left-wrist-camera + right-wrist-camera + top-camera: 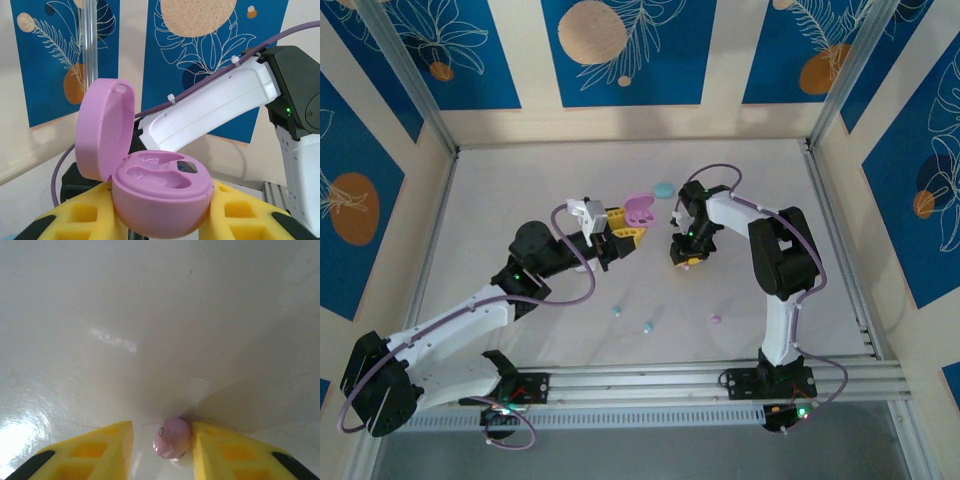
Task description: Insert the wireless bluetooth earbuds into the charging case
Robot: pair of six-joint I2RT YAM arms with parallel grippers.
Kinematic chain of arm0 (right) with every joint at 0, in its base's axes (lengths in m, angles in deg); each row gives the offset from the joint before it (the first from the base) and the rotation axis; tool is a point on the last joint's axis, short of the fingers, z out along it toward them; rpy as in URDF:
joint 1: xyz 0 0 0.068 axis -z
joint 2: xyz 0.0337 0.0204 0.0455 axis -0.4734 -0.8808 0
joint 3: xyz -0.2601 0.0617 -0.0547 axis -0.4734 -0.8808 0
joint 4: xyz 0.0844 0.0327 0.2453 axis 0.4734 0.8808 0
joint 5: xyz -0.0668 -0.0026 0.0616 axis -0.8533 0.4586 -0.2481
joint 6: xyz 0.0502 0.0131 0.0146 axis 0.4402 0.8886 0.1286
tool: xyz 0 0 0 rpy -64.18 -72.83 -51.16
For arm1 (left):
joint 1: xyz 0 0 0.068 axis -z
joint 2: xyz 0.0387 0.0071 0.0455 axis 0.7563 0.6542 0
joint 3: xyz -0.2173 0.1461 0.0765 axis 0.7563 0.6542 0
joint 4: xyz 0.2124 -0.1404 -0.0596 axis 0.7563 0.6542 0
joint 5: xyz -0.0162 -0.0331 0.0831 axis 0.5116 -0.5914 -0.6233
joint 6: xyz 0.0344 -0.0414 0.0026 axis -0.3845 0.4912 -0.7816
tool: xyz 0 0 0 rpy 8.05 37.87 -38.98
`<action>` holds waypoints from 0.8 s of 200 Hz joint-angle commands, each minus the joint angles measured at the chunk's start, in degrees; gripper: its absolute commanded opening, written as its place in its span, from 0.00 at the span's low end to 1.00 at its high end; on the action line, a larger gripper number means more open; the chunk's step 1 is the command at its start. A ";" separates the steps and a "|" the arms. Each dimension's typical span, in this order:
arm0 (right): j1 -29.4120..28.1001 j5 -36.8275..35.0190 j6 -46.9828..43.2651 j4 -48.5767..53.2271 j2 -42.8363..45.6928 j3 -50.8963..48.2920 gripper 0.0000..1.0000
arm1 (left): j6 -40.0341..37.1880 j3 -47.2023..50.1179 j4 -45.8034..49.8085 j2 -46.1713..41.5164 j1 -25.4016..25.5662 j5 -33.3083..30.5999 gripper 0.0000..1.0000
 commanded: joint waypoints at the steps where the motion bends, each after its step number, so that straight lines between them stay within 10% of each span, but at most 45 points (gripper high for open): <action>1: -0.96 -3.86 0.83 2.08 0.90 1.18 0.36 | -0.62 -1.86 -1.05 -0.43 0.78 -0.52 0.22; 160: -5.50 -12.07 4.09 4.29 -3.51 4.48 0.33 | -1.05 -1.42 0.13 -1.41 0.81 -1.27 0.22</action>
